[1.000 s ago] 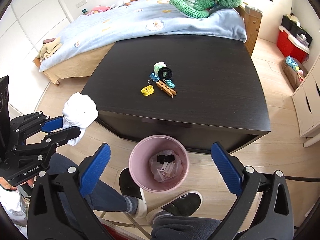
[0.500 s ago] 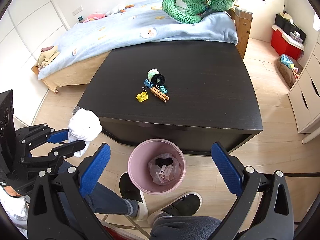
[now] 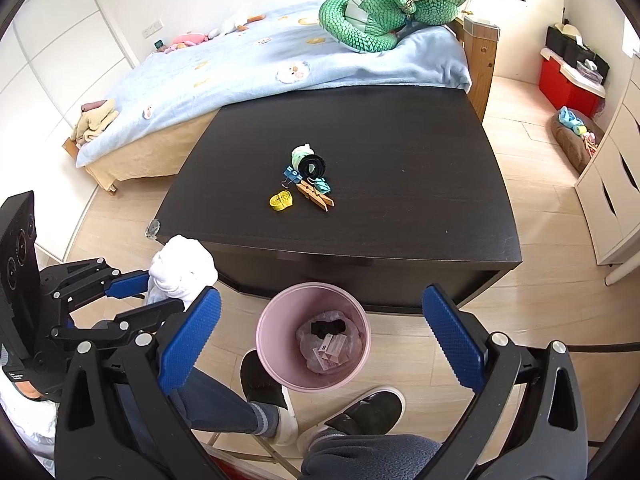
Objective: Collect trash
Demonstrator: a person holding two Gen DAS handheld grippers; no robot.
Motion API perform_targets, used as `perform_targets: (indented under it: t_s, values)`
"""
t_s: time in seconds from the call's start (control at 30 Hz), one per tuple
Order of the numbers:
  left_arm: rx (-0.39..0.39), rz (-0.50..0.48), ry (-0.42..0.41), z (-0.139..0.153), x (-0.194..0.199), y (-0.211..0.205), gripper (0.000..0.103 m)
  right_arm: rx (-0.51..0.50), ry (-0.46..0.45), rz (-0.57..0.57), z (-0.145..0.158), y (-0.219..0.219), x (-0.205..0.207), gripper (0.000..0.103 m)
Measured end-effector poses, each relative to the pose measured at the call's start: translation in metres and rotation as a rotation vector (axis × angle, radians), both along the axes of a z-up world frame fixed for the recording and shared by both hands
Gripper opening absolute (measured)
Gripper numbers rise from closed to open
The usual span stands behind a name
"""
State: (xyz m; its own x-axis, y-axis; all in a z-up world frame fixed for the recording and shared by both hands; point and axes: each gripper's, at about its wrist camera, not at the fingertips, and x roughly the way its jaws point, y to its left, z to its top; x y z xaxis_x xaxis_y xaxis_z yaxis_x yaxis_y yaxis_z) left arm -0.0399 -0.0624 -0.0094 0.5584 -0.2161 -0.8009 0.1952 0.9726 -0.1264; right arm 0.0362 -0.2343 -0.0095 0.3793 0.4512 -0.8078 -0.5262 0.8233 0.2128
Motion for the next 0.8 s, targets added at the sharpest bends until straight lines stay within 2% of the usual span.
perform_targets:
  t_s: [0.07, 0.1, 0.17, 0.2, 0.37, 0.5, 0.8]
  values:
    - [-0.006, 0.009, -0.003, -0.001, 0.001, 0.002, 0.06, 0.001, 0.001, -0.003, 0.0, -0.001, 0.001, 0.099]
    - [-0.01, 0.012, -0.004, -0.001, 0.001, 0.002, 0.065, 0.001, 0.001, -0.003, -0.001, -0.001, 0.001, 0.099]
    - [-0.026, 0.016, -0.013, 0.0, 0.0, 0.004, 0.084, 0.004, 0.004, -0.002, -0.001, -0.001, 0.001, 0.099]
    - [-0.028, 0.02, -0.018, 0.0, -0.001, 0.004, 0.087, 0.004, 0.005, -0.002, -0.002, -0.002, 0.001, 0.099]
    - [-0.03, 0.085, -0.043, 0.003, -0.001, 0.014, 0.095, 0.007, 0.006, 0.0, -0.003, -0.001, 0.001, 0.099]
    - [-0.021, 0.123, -0.057, 0.006, -0.001, 0.021, 0.095, 0.006, 0.009, 0.003, -0.006, 0.001, 0.001, 0.099]
    - [0.003, 0.132, -0.069, 0.008, 0.001, 0.027, 0.095, 0.006, 0.018, 0.004, -0.008, 0.003, 0.003, 0.099]
